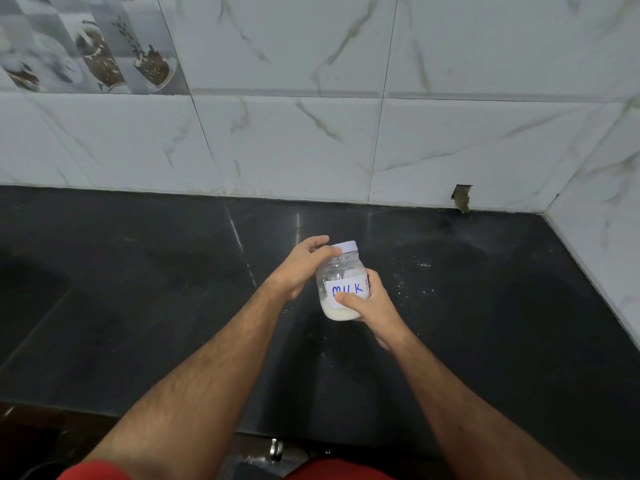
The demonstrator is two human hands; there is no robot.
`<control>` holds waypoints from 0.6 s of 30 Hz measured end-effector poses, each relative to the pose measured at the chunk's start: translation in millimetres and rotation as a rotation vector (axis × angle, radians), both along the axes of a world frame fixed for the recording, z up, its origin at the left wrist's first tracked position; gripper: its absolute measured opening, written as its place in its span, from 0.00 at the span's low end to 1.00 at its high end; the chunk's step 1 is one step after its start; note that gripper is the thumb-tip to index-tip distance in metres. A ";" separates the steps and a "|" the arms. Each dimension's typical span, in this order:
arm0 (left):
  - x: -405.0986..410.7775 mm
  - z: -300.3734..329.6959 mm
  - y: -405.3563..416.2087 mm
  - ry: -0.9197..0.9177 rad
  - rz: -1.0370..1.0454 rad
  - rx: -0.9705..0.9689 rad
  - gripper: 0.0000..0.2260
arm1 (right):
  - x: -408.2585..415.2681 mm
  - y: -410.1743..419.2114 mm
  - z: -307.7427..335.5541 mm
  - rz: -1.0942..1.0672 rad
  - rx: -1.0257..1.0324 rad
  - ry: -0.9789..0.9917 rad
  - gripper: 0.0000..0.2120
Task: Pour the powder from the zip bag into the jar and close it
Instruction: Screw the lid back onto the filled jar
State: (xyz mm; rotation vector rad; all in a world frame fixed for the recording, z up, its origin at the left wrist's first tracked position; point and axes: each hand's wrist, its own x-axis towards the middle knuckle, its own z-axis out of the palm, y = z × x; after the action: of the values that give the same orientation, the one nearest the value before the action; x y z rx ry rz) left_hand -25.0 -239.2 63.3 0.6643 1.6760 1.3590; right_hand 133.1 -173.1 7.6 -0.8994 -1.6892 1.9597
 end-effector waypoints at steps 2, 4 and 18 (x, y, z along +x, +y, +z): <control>3.4 5.1 -2.0 0.091 -0.053 -0.050 0.29 | 0.5 0.4 1.5 0.009 -0.016 0.008 0.34; 4.5 10.4 -3.3 0.164 -0.093 -0.072 0.19 | 0.7 1.6 3.1 0.003 -0.003 0.006 0.34; 2.4 34.7 9.0 0.297 -0.222 -0.104 0.25 | 6.6 3.2 20.1 0.105 -0.085 0.037 0.29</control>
State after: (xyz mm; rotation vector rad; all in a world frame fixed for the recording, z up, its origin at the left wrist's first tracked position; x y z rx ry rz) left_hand -22.6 -230.2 98.0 0.9981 1.8272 1.0471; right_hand 139.7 -169.8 27.6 -0.8134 -1.6744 2.1176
